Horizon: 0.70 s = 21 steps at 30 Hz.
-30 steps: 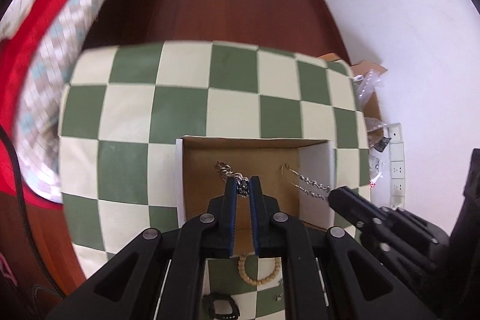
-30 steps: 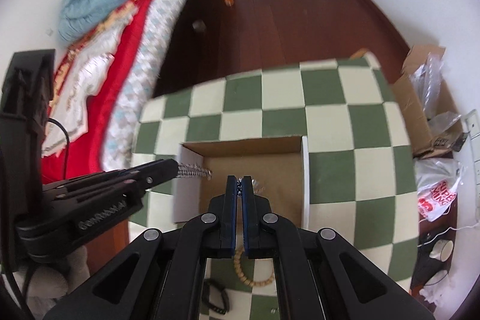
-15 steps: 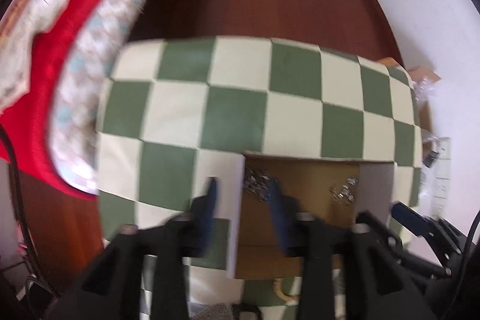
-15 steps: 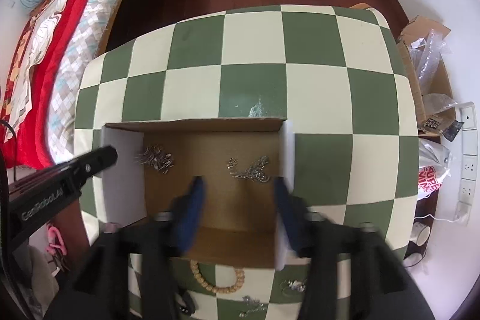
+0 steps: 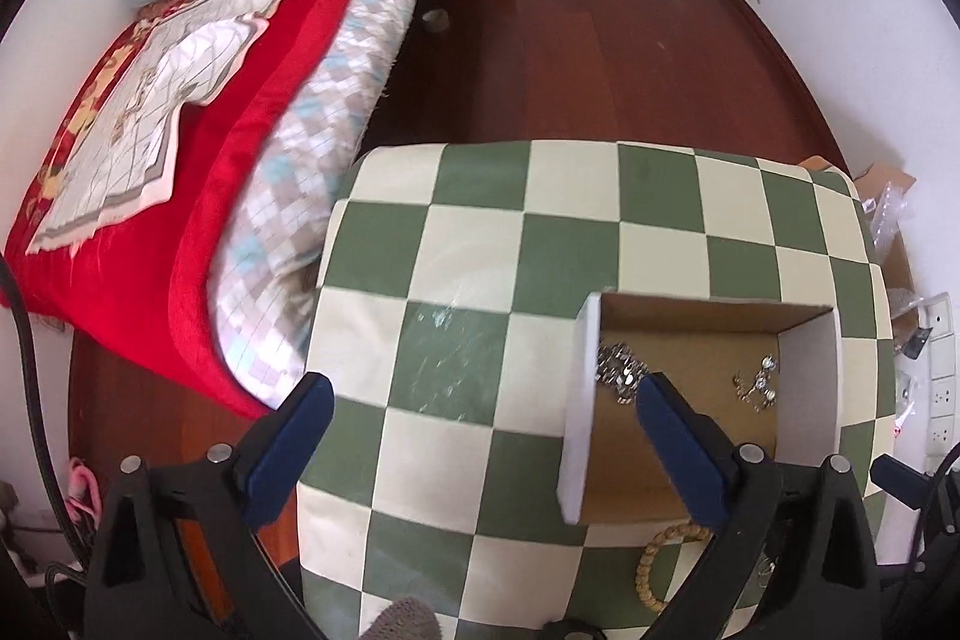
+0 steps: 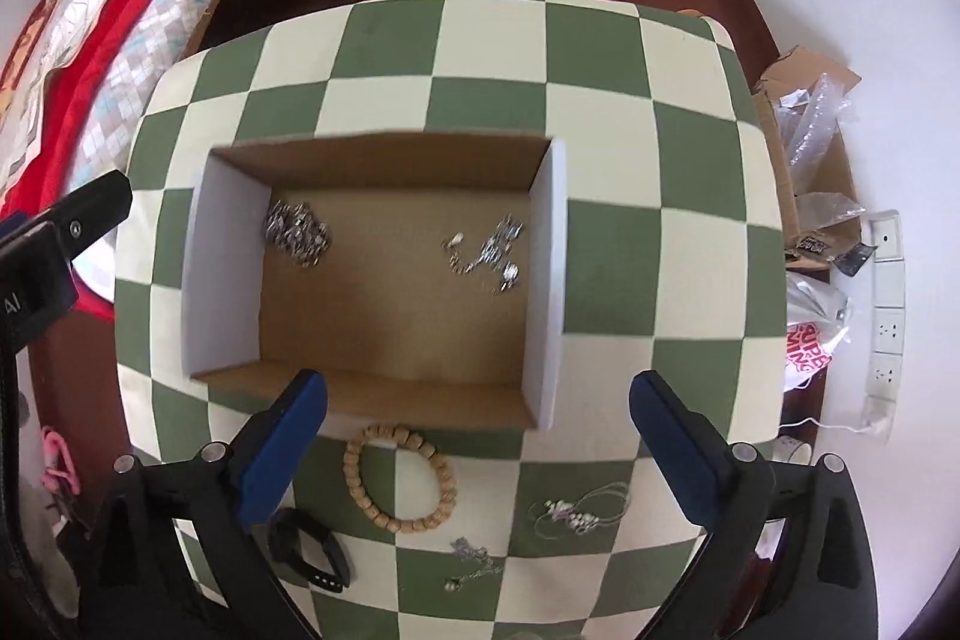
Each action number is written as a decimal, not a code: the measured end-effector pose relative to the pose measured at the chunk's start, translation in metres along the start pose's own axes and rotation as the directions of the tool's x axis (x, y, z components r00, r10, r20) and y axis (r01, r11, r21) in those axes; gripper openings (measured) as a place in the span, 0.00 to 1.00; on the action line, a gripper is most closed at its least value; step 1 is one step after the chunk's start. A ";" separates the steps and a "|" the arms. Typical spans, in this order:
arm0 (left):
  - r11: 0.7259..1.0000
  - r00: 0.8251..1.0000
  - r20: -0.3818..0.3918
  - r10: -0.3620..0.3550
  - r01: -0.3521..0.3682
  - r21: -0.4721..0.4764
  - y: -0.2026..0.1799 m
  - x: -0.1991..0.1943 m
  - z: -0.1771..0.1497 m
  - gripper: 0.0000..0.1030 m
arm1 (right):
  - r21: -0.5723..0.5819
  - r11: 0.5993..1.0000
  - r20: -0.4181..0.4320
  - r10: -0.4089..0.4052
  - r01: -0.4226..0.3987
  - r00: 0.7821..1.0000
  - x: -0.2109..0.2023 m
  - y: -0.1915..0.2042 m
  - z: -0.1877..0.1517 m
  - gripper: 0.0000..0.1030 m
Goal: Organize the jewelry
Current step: 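Raise both open tools away from the box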
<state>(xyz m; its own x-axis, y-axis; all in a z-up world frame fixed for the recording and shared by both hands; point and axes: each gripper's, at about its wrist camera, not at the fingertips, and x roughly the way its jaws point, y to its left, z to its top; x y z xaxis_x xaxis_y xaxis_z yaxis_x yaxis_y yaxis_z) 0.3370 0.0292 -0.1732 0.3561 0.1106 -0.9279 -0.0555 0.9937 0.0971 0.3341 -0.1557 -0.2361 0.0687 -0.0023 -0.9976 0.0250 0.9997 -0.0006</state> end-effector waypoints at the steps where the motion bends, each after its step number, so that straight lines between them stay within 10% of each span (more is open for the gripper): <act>1: 1.000 1.000 0.011 0.000 0.001 -0.010 0.003 -0.002 -0.005 1.00 | 0.006 1.000 0.004 0.007 -0.007 1.000 0.000 0.001 -0.003 0.99; 21: 1.000 0.966 0.259 0.020 -0.015 -0.020 0.027 -0.091 -0.078 1.00 | 0.071 0.996 0.377 -0.072 0.048 0.923 -0.084 -0.004 -0.076 1.00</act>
<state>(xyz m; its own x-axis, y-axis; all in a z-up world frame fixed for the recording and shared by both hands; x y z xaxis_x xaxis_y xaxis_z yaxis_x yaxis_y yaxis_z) 0.2303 0.0446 -0.1138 0.5844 0.1305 -0.8009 -0.0791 0.9914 0.1039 0.2528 -0.1580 -0.1572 0.4380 -0.0831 -0.8951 0.0991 0.9941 -0.0438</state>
